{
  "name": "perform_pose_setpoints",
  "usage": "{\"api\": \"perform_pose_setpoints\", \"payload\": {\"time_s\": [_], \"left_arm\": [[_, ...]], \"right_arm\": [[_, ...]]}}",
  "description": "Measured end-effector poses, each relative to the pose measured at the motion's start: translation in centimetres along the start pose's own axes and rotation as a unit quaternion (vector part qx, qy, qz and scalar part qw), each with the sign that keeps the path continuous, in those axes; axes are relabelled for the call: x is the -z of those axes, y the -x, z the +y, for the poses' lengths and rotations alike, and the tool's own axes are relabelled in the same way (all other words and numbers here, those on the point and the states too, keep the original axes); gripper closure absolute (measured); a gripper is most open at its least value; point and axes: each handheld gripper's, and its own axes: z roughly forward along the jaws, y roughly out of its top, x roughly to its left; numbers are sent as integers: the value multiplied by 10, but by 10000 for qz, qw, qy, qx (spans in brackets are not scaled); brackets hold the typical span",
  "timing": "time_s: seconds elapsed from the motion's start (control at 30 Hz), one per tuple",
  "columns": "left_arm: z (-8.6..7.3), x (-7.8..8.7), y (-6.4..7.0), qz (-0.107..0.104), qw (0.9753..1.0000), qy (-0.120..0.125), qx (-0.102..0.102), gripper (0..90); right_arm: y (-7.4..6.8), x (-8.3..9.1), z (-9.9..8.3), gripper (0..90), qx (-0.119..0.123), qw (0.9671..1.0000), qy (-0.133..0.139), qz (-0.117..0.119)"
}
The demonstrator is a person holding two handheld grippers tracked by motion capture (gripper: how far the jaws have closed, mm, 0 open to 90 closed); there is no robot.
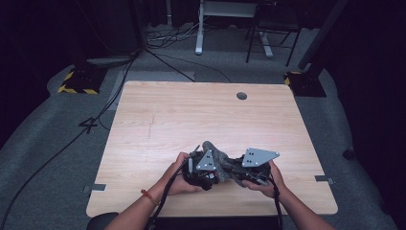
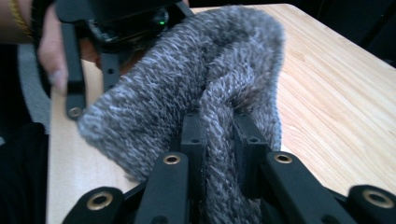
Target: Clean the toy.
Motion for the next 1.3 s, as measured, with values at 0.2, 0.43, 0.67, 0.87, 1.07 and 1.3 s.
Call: {"api": "perform_pose_setpoints", "payload": {"time_s": [0.2, 0.43, 0.67, 0.87, 1.07, 1.3], "left_arm": [[1, 6, 0, -10, 9999, 120, 2, 337], [-1, 15, -6, 69, 9996, 252, 82, 337], [-3, 12, -7, 86, 9997, 196, 101, 336], [-2, 4, -3, -2, 10000, 72, 43, 336], [-2, 3, -2, -1, 10000, 46, 35, 337], [0, 12, -2, 2, 9998, 223, 2, 336]], "right_arm": [[11, -6, -9, 772, -78, 9989, -388, -246], [13, -5, -23, 773, -161, 9977, -658, -93], [3, 2, -14, 772, -64, 9994, -296, 151], [-5, 3, 0, 772, 92, 9998, -37, 179], [0, -2, 0, 773, 17, 9999, -140, 94], [12, -5, -14, 773, -158, 9989, -448, -9]]}}
